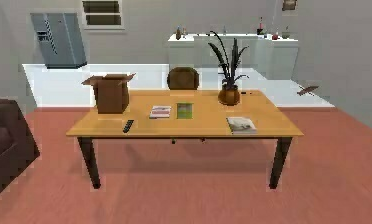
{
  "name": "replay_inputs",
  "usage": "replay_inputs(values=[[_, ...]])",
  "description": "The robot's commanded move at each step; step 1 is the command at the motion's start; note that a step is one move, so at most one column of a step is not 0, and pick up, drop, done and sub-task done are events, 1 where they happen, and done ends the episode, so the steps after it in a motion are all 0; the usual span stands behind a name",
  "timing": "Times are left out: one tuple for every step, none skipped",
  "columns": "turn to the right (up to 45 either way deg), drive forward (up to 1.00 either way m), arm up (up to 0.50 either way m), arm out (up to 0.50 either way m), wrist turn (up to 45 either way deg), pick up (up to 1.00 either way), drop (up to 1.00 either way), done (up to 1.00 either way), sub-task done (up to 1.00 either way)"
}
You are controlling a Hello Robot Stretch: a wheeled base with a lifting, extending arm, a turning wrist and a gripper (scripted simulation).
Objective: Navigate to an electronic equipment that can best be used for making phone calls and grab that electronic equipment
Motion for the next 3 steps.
replay_inputs(values=[[45.0,0.0,0.0,0.0,0.0,0.0,0.0,0.0,0.0],[0.0,0.2,0.0,0.0,0.0,0.0,0.0,0.0,0.0],[-45.0,0.0,0.0,0.0,0.0,0.0,0.0,0.0,0.0]])
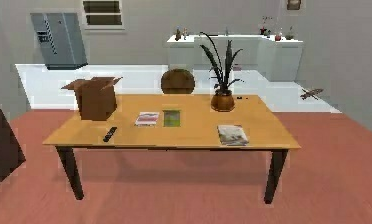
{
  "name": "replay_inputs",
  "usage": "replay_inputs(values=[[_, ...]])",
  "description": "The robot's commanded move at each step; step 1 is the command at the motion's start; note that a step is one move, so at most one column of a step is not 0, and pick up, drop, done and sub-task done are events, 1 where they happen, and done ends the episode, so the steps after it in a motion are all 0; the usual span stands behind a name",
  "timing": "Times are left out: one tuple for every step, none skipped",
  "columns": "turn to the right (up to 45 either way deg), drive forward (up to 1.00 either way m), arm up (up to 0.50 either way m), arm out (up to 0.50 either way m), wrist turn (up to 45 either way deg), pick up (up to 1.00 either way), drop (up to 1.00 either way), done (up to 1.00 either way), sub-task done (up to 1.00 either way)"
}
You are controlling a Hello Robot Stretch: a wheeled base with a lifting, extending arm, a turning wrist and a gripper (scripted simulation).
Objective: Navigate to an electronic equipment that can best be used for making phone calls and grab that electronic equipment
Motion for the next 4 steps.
replay_inputs(values=[[-33.0,0.0,0.0,0.0,0.0,0.0,0.0,0.0,0.0],[0.0,0.15,0.0,0.0,0.0,0.0,0.0,0.0,0.0],[-45.0,0.0,0.0,0.0,0.0,0.0,0.0,0.0,0.0],[-9.0,0.0,0.0,0.0,0.0,0.0,0.0,0.0,0.0]])
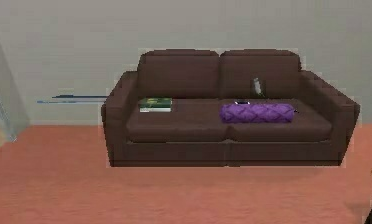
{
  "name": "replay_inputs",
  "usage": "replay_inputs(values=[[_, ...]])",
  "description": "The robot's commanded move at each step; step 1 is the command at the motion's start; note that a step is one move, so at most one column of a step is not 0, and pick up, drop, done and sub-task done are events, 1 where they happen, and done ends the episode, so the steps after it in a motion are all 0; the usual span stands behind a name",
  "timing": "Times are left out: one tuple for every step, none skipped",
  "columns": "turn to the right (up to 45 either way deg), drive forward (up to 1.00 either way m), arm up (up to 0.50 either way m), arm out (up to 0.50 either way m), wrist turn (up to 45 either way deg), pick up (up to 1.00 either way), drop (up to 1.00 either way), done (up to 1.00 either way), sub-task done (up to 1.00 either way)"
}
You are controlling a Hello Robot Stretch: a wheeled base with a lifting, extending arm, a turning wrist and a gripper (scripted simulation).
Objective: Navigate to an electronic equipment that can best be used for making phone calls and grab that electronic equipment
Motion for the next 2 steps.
replay_inputs(values=[[0.0,0.65,0.0,0.0,0.0,0.0,0.0,0.0,0.0],[-42.0,0.0,0.0,0.0,0.0,0.0,0.0,0.0,0.0]])
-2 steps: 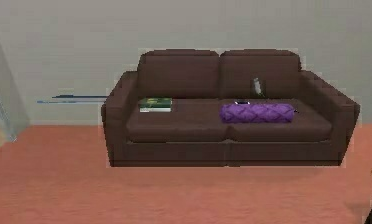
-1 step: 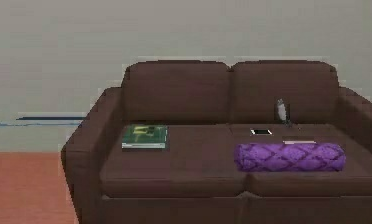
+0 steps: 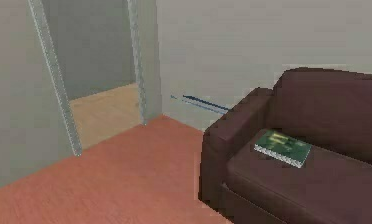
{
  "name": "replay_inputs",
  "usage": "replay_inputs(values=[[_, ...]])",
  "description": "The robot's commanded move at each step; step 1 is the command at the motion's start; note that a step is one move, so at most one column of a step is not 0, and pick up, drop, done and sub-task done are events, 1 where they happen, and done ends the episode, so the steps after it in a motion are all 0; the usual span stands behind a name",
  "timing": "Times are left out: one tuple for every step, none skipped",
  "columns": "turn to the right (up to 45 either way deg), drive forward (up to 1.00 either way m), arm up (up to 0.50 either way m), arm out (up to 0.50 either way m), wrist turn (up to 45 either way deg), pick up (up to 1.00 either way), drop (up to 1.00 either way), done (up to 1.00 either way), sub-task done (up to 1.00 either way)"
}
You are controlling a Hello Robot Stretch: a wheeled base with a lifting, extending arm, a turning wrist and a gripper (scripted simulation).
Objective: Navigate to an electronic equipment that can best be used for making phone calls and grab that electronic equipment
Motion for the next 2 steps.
replay_inputs(values=[[0.0,0.35,0.0,0.0,0.0,0.0,0.0,0.0,0.0],[-24.0,0.0,0.0,0.0,0.0,0.0,0.0,0.0,0.0]])
